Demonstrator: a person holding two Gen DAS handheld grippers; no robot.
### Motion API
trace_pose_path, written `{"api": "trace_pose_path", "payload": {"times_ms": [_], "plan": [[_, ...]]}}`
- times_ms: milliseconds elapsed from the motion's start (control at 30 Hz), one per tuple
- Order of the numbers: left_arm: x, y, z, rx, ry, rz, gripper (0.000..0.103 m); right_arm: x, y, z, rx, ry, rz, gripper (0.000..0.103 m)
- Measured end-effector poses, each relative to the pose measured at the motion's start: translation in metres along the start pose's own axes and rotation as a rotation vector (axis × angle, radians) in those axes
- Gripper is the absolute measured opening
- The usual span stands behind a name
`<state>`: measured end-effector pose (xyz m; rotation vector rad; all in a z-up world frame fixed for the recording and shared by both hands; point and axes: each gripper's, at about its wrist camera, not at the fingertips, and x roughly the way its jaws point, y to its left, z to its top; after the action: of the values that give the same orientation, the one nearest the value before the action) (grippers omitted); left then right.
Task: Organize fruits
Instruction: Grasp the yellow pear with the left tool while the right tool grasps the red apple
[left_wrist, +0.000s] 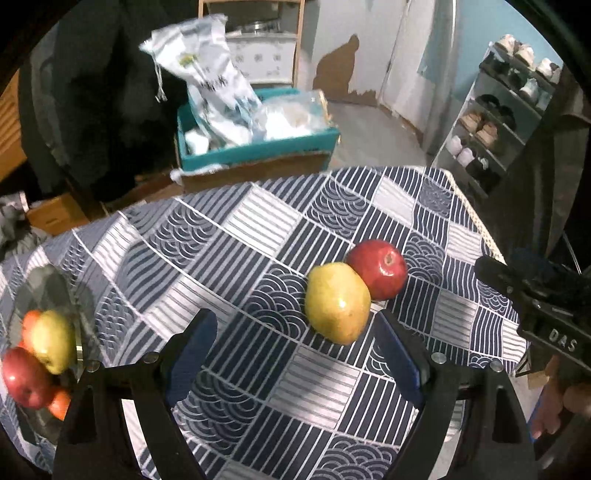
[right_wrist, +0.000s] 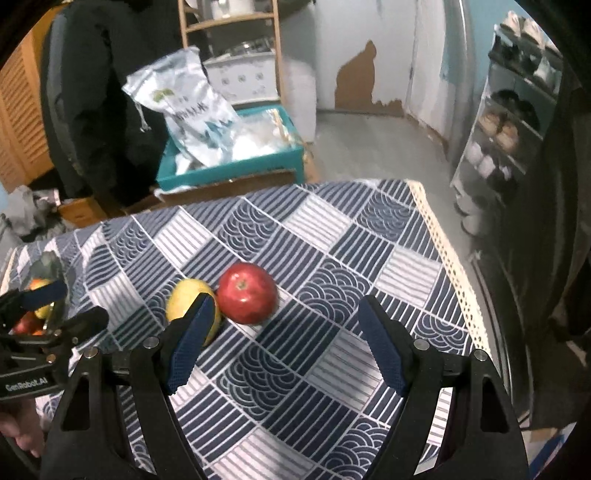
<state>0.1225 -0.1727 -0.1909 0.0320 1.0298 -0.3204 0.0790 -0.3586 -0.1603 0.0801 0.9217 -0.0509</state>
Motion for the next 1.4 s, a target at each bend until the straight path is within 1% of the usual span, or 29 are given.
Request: {"api": "trace_pose_path", "payload": {"times_ms": [133, 300, 433, 633, 767, 833, 933, 1000, 1067, 1133, 1300, 1400], "plan": [[0.026, -0.003, 0.004, -0.017, 0.041, -0.026, 0.088, 0.018, -0.007, -0.003, 0.002, 0.038, -0.012, 0.080], [0.052, -0.007, 0.008, -0.022, 0.083, -0.049, 0.088, 0.036, -0.019, -0.008, 0.037, 0.061, -0.022, 0.080], [0.066, -0.010, 0.010, -0.027, 0.097, -0.066, 0.088, 0.051, -0.025, -0.011, 0.060, 0.088, 0.001, 0.080], [0.083, -0.019, 0.007, -0.006, 0.126, -0.081, 0.088, 0.066, -0.032, -0.013, 0.089, 0.125, 0.000, 0.080], [0.095, -0.025, 0.006, 0.024, 0.142, -0.069, 0.088, 0.069, -0.032, -0.012, 0.092, 0.132, 0.002, 0.080], [0.100, -0.023, 0.005, 0.019, 0.150, -0.063, 0.088, 0.071, -0.032, -0.012, 0.091, 0.135, 0.003, 0.080], [0.105, -0.018, 0.005, -0.011, 0.152, -0.085, 0.088, 0.073, -0.031, -0.012, 0.088, 0.140, 0.008, 0.080], [0.107, -0.017, 0.005, -0.021, 0.155, -0.105, 0.086, 0.074, -0.031, -0.011, 0.087, 0.142, 0.012, 0.080], [0.108, -0.018, 0.004, -0.028, 0.158, -0.133, 0.075, 0.074, -0.030, -0.011, 0.086, 0.143, 0.013, 0.080], [0.110, -0.018, 0.004, -0.039, 0.169, -0.171, 0.068, 0.074, -0.030, -0.010, 0.088, 0.142, 0.018, 0.080], [0.108, -0.020, 0.003, -0.026, 0.157, -0.167, 0.068, 0.075, -0.027, -0.008, 0.084, 0.144, 0.031, 0.080], [0.100, -0.015, 0.003, -0.025, 0.140, -0.125, 0.068, 0.076, -0.023, -0.005, 0.081, 0.144, 0.050, 0.080]]}}
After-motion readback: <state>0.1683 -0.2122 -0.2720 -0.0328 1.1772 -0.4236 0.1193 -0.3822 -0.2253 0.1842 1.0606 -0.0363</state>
